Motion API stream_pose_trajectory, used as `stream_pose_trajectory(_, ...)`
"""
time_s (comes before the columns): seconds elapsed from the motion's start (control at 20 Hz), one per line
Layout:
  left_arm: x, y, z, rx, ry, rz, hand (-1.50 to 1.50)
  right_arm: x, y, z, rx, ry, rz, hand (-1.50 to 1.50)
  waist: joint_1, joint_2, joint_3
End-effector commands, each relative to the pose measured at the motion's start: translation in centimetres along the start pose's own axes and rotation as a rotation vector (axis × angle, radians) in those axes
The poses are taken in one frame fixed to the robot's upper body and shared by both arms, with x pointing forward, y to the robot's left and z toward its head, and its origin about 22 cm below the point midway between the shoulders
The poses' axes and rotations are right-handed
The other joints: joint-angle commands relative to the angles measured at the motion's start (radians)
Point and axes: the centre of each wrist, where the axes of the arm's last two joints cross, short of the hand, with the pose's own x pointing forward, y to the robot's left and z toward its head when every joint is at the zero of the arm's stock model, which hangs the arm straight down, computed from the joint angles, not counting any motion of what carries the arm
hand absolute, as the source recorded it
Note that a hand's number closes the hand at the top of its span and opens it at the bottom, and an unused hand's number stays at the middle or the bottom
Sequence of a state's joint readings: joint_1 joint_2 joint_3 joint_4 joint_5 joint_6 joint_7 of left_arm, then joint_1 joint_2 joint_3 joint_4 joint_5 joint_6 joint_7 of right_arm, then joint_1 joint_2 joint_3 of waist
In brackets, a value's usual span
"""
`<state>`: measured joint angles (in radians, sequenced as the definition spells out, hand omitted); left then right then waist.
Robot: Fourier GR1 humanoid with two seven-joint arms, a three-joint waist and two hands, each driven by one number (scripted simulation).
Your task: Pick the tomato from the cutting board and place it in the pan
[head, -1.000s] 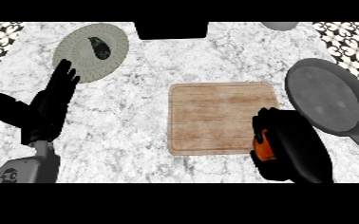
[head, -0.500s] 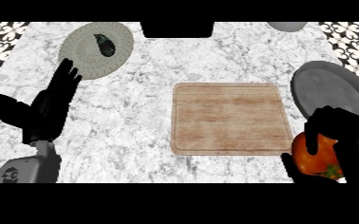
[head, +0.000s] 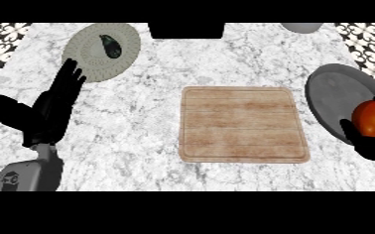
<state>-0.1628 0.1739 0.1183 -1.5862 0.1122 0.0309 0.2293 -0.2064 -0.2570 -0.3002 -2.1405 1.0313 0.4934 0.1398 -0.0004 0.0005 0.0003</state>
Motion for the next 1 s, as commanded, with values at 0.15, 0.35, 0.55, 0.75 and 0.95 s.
stream_pose_trajectory(0.15,0.3,-1.3,0.2,0.006,0.002,0.006,0.00,-7.7,0.0,-2.9,-0.057,0.069,-0.076,1.50,0.001,0.000,0.000)
stream_pose_trajectory(0.35,0.6,-1.1,0.5,0.012,0.015,0.010,0.00,-13.1,1.6,-5.1,-0.048,0.071,-0.090,1.50,0.008,0.002,0.001)
stream_pose_trajectory(0.55,0.6,-0.6,0.2,-0.002,0.011,-0.006,0.00,-14.8,5.7,-6.0,-0.003,0.036,-0.105,1.50,0.009,0.002,0.000)
stream_pose_trajectory(0.75,1.5,-0.7,-0.8,-0.014,-0.013,0.019,0.00,-17.4,8.1,-8.0,0.038,0.021,-0.150,1.50,0.023,0.006,0.001)
stream_pose_trajectory(0.95,0.8,-2.3,-1.2,-0.017,-0.003,0.009,0.00,-18.4,12.1,-7.8,0.060,-0.010,-0.115,1.50,0.020,0.007,0.001)
